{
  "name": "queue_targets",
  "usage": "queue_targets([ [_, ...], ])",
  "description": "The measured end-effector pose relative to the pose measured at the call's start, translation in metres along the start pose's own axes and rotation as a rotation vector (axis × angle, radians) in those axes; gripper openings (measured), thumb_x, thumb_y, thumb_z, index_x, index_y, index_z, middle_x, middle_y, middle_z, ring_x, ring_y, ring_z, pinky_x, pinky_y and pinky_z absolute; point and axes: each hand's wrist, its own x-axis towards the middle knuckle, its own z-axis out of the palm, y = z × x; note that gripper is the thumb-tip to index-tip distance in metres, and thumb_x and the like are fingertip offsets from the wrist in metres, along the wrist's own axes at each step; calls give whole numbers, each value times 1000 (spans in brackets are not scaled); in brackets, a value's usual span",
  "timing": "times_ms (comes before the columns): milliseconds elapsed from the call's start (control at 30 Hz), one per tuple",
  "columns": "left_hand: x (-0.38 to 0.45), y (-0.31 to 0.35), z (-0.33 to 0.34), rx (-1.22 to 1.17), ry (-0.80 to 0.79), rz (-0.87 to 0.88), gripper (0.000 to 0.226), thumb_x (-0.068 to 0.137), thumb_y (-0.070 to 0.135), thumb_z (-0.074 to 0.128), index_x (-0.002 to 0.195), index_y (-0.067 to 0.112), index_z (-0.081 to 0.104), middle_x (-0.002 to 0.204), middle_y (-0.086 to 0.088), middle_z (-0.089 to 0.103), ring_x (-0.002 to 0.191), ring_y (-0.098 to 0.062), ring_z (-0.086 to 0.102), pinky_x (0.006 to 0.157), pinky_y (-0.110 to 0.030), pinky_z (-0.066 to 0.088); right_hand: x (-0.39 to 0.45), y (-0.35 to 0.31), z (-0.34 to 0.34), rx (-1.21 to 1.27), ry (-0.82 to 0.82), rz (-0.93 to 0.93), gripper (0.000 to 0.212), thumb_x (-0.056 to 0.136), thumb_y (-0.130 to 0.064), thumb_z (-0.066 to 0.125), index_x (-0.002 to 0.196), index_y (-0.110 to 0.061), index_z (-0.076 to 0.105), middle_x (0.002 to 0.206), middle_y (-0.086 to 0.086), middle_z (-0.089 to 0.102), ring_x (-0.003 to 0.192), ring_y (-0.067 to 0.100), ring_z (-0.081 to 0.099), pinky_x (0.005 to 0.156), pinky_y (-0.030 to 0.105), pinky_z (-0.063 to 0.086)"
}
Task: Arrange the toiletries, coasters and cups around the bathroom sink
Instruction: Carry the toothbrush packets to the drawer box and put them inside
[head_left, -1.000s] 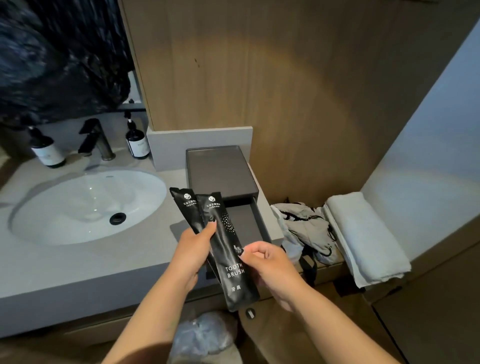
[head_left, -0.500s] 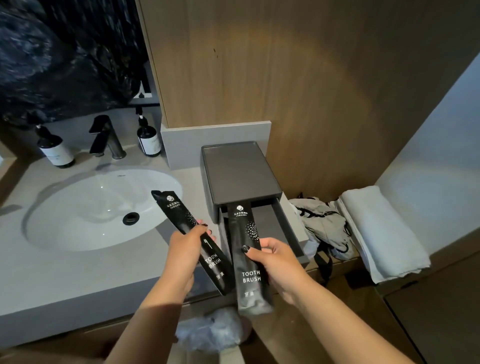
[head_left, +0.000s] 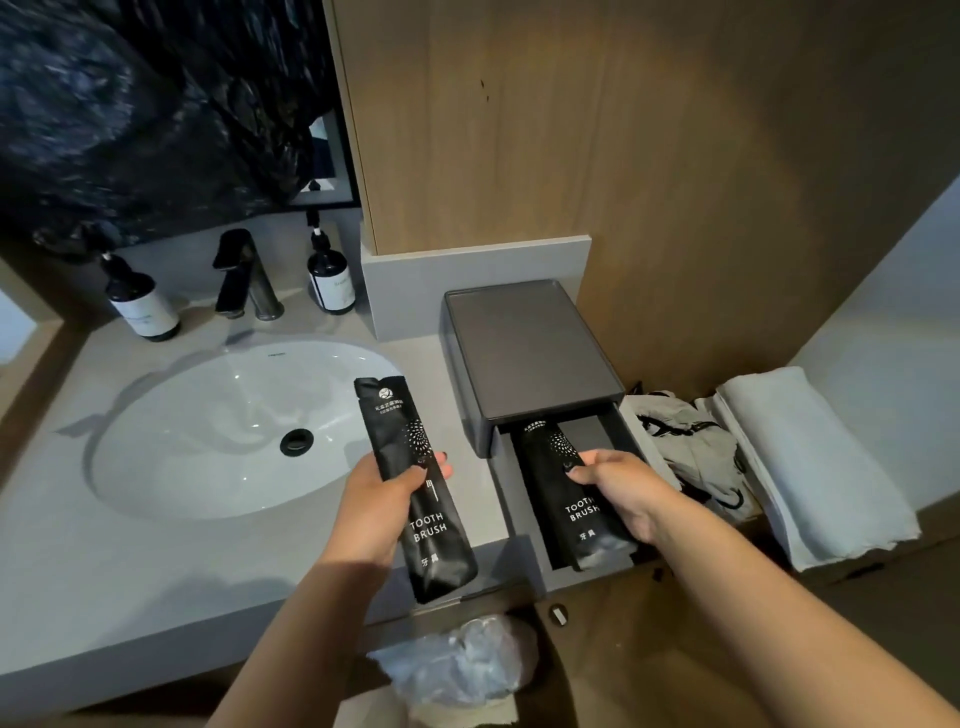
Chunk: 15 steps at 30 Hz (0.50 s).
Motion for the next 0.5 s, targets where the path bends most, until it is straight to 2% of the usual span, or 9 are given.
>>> queue_targets([
  [33,1,0,-2,9,12,1,21,93,-6,47,105,1,63,92,-10,76,85,-23,73,71,-35,57,4,2,3,8,-12,10,19,90,6,51,100,-5,64,83,15,68,74,26,65,68,34,55],
  [100,2,1,0,11,54,-18,20,94,-2,46,104,0,64,91,-14,74,79,-28,71,70,-36,56,11,6,9,21,-30,28,20,90,6,51,100,-6,63,82,15,68,71,25,64,65,33,53],
  [200,4,0,8,-5,150,-54,19,95,2,44,97,-2,62,83,-19,68,66,-30,64,62,-34,53,17,8,17,42,-27,21,19,91,5,52,97,-8,65,82,15,68,72,25,64,72,38,54],
  [300,4,-6,18,-52,199,-44,17,94,3,45,99,0,61,80,-18,63,65,-28,60,62,-33,50,22,13,28,-38,-12,3,18,89,5,56,92,-11,65,89,13,69,83,25,63,86,40,52],
  [333,4,-8,21,-60,202,-30,15,93,3,46,97,1,61,78,-17,62,65,-28,59,63,-33,49,23,15,30,-84,-5,-12,17,89,4,57,91,-11,65,91,12,68,83,23,62,83,36,51],
  [433,1,-13,30,-56,206,-15,13,90,1,49,84,6,60,68,-12,60,57,-24,56,57,-29,46,25,16,32,-175,21,-93,15,88,4,58,93,-7,67,82,6,61,72,13,52,58,17,41],
  [500,-1,-15,34,-38,204,-24,13,87,0,50,80,7,59,62,-9,60,54,-22,56,51,-26,46,23,14,30,-190,37,-150,16,87,5,61,92,-8,67,76,2,60,73,12,52,54,11,41],
])
